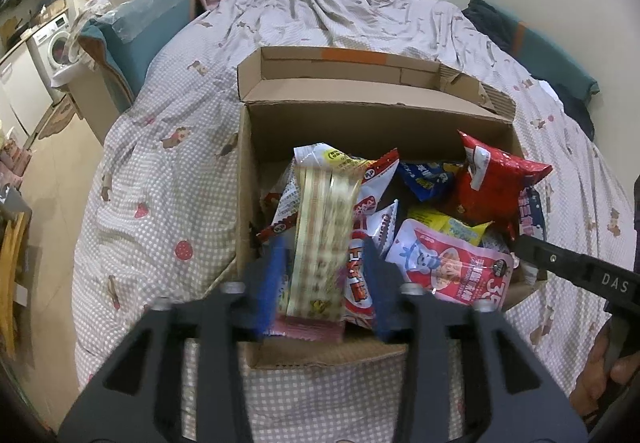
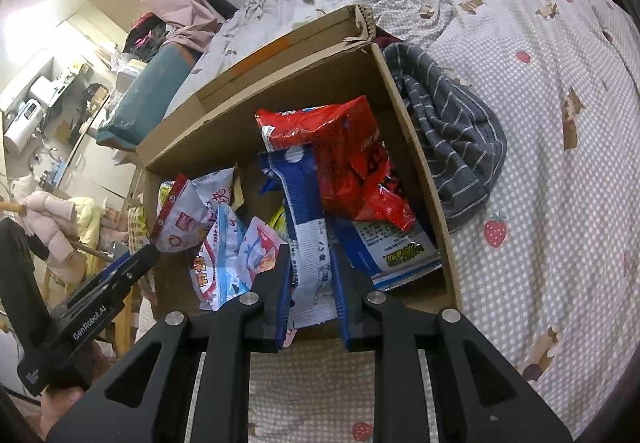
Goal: Organize snacks
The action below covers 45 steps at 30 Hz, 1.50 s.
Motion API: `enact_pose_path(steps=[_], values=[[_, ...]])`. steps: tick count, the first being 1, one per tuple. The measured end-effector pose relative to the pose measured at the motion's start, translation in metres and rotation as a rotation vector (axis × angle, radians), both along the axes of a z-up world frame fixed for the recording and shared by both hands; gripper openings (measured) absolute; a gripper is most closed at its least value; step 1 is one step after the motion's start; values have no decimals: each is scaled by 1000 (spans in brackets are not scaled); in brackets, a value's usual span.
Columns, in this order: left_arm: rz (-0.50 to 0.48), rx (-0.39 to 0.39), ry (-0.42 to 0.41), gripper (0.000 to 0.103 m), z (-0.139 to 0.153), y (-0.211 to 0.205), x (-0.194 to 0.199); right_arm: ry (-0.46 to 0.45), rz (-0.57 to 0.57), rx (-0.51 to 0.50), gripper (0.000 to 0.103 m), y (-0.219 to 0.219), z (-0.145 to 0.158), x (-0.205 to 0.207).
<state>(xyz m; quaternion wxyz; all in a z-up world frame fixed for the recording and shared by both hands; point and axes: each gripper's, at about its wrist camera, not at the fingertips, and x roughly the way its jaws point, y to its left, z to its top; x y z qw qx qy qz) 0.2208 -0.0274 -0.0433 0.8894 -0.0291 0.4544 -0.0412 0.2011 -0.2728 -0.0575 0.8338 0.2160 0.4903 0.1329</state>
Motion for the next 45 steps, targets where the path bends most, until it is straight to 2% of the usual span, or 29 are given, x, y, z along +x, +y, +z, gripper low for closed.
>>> enact_pose_path(steps=[1, 2, 4, 8, 13, 15, 16, 20, 22, 26, 27, 32, 45], values=[[-1, -16, -3, 60, 1, 1, -1, -3, -3, 1, 22, 0, 1, 0], [-4, -33, -11, 64, 2, 1, -2, -10, -4, 6, 22, -1, 2, 0], [-10, -31, -21, 68, 4, -1, -4, -15, -4, 7, 22, -1, 5, 0], [-34, -18, -61, 69, 11, -5, -9, -25, -6, 6, 26, -2, 12, 0], [-9, -58, -107, 69, 23, 4, -16, -77, -19, -7, 75, -2, 24, -6], [3, -65, -123, 69, 28, 7, -19, -106, -40, -7, 88, -5, 29, -10], [12, -58, -133, 69, 30, 9, -20, -120, -52, -1, 91, -8, 32, -11], [25, -39, -158, 69, 39, 15, -31, -158, -71, 4, 95, -14, 43, -22], [8, -27, -164, 72, 46, 17, -38, -185, -78, 10, 101, -16, 52, -32], [31, -12, -206, 99, 61, 26, -57, -207, -62, 19, 103, -14, 71, -51], [38, -16, -207, 100, 63, 28, -60, -215, -59, 21, 103, -12, 76, -55], [46, -34, -233, 101, 76, 34, -88, -275, -54, -21, 103, -3, 95, -85], [50, -18, -206, 102, 68, 32, -139, -317, -24, -140, 103, 14, 85, -141]])
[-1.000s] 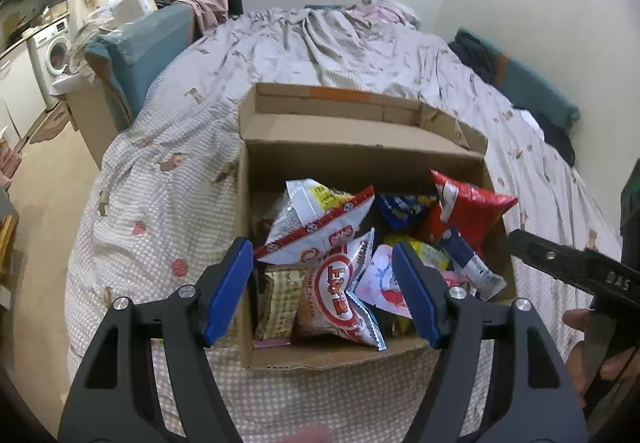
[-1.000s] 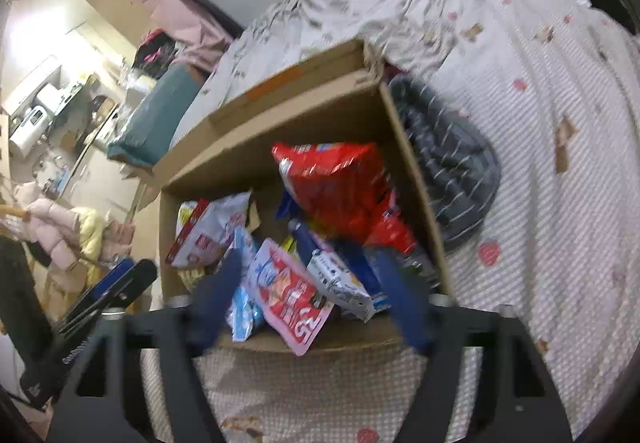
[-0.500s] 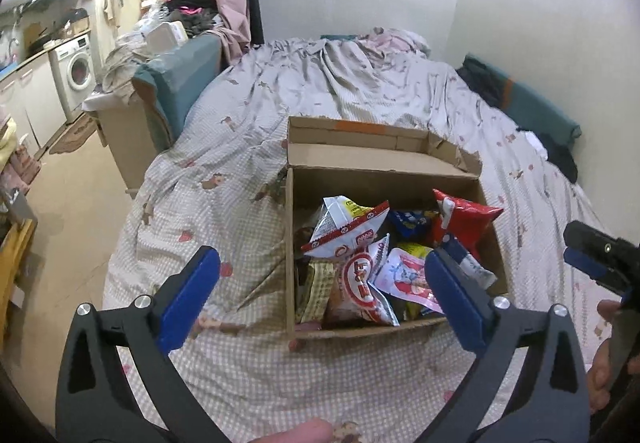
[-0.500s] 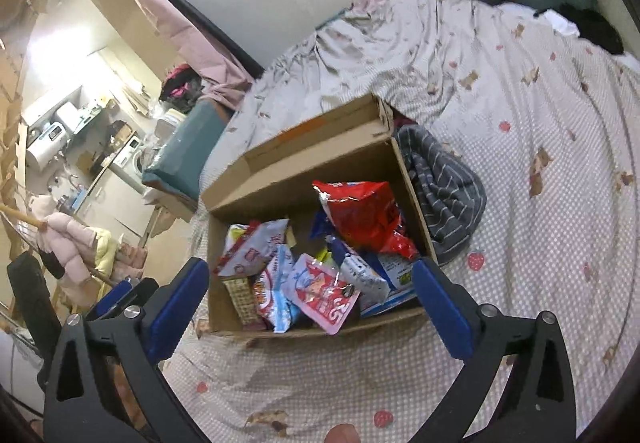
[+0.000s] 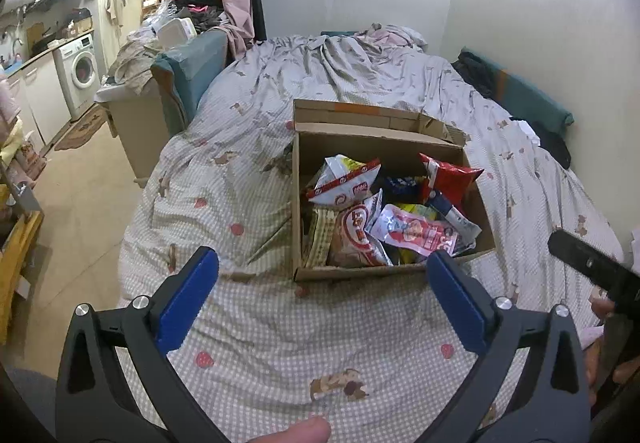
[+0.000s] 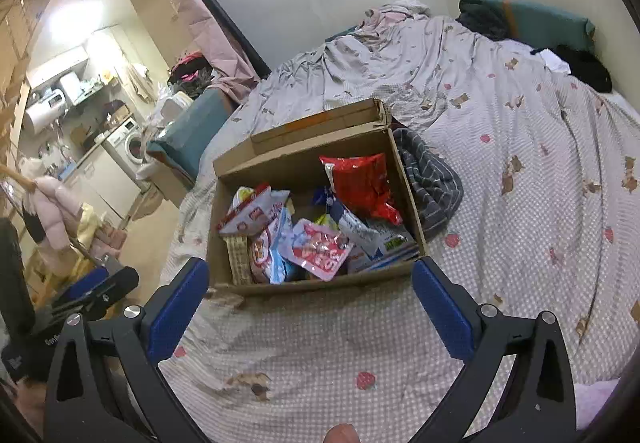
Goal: Organize snacks
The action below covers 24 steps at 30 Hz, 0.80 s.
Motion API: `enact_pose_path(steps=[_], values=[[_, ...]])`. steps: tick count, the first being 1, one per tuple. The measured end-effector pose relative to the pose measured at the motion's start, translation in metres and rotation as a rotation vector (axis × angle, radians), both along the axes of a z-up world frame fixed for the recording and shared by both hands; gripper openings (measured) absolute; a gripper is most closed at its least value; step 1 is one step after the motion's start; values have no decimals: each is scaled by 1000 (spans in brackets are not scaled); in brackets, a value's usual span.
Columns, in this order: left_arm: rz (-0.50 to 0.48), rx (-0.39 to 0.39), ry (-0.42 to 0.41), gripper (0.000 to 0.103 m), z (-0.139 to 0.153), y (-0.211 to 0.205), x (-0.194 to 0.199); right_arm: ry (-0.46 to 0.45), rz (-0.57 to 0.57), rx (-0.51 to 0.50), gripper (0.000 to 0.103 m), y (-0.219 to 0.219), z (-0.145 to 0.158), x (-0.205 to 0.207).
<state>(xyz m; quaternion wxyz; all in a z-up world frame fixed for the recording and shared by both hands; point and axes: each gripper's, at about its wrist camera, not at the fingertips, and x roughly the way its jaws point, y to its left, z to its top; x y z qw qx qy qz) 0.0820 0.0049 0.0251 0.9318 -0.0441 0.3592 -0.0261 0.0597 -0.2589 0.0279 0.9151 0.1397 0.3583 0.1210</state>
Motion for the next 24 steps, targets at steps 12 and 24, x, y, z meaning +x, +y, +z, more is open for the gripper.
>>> enact_pose_path(steps=[12, 24], values=[[16, -6, 1, 102, -13, 0, -9, -72, -29, -139, 103, 11, -13, -10], [33, 5, -16, 103, -14, 1, -7, -70, -25, -158, 103, 18, -17, -5]])
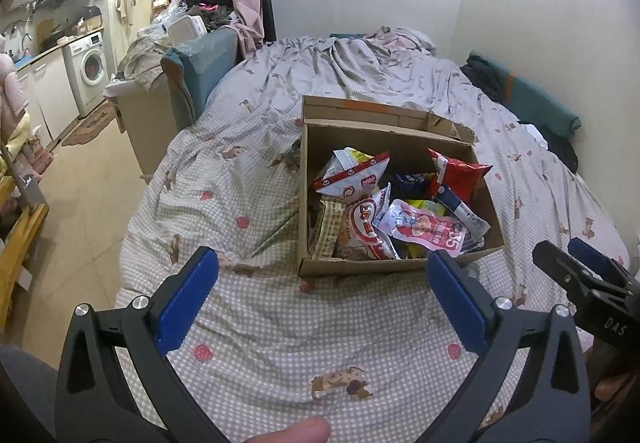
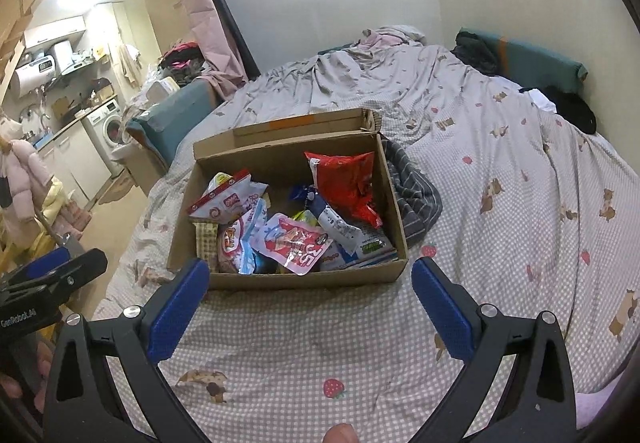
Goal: Organize snacks
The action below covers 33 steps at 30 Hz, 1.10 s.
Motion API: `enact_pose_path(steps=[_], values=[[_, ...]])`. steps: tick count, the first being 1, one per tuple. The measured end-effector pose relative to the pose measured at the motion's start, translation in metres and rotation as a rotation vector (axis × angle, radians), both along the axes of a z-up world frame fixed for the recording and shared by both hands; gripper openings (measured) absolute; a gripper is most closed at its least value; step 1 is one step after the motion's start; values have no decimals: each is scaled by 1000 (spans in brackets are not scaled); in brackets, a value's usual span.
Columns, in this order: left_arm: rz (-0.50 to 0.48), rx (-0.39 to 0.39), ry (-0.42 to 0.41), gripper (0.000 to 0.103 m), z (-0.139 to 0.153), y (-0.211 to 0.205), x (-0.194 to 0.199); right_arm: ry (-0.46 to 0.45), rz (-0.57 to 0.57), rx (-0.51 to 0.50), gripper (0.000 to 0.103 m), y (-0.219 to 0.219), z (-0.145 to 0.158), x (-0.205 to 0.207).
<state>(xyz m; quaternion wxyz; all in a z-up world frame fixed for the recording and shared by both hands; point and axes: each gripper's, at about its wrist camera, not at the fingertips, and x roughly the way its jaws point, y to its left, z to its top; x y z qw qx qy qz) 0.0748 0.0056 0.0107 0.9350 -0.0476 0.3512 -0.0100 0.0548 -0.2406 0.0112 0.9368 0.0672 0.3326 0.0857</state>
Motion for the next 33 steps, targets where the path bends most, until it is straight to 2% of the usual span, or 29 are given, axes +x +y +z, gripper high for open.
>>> enact_pose_path(steps=[33], values=[[-18, 1, 19, 103, -4, -4, 1, 7, -9, -8, 103, 0, 0, 2]])
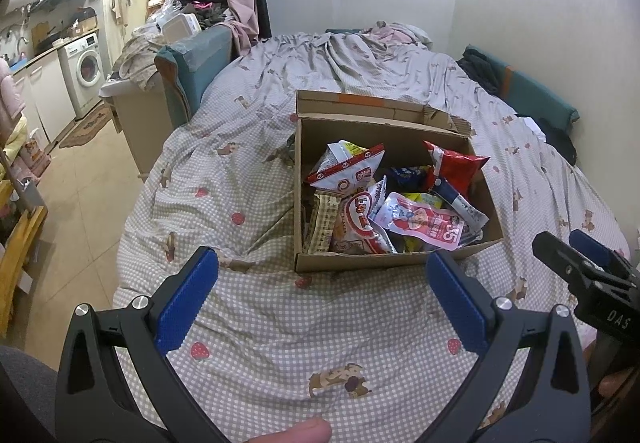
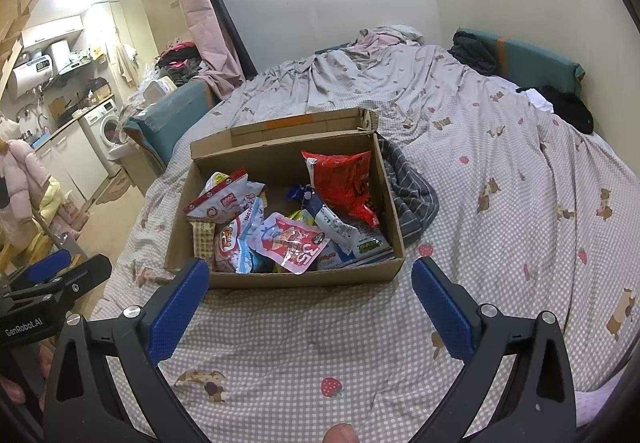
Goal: Organize snacks
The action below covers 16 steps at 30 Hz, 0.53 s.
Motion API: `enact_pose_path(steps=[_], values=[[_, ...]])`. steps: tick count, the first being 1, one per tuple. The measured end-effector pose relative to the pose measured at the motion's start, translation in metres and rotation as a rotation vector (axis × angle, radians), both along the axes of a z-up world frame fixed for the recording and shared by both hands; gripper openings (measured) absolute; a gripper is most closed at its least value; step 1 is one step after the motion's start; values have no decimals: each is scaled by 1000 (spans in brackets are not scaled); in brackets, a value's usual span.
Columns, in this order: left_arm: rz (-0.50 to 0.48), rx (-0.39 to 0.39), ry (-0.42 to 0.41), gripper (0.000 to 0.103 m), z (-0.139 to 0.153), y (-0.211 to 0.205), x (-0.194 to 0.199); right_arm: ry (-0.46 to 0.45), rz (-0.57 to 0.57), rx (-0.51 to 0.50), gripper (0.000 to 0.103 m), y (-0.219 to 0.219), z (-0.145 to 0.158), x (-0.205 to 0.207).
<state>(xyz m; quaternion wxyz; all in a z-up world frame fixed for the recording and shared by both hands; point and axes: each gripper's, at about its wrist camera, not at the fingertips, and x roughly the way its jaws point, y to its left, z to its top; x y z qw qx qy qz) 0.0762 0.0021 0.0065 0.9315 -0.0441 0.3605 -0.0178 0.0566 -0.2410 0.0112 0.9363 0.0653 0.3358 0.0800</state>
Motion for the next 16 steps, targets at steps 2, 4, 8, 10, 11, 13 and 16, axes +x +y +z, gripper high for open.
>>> enact_pose_path(steps=[2, 4, 8, 10, 11, 13, 16], values=[[-1, 1, -1, 103, 0, 0, 0, -1, 4, -4, 103, 1, 1, 0], [-2, 1, -2, 103, 0, 0, 0, -3, 6, -5, 103, 2, 1, 0], [-2, 1, 2, 103, 0, 1, 0, -3, 3, -4, 103, 2, 1, 0], [-4, 1, 0, 103, -1, 1, 0, -5, 0, -2, 103, 1, 2, -1], [-4, 1, 0, 103, -1, 1, 0, -6, 0, -2, 103, 1, 2, -1], [-6, 0, 1, 103, -1, 0, 0, -8, 1, -5, 103, 1, 2, -2], [-13, -2, 5, 103, -4, 0, 1, -9, 1, -6, 103, 1, 3, -2]])
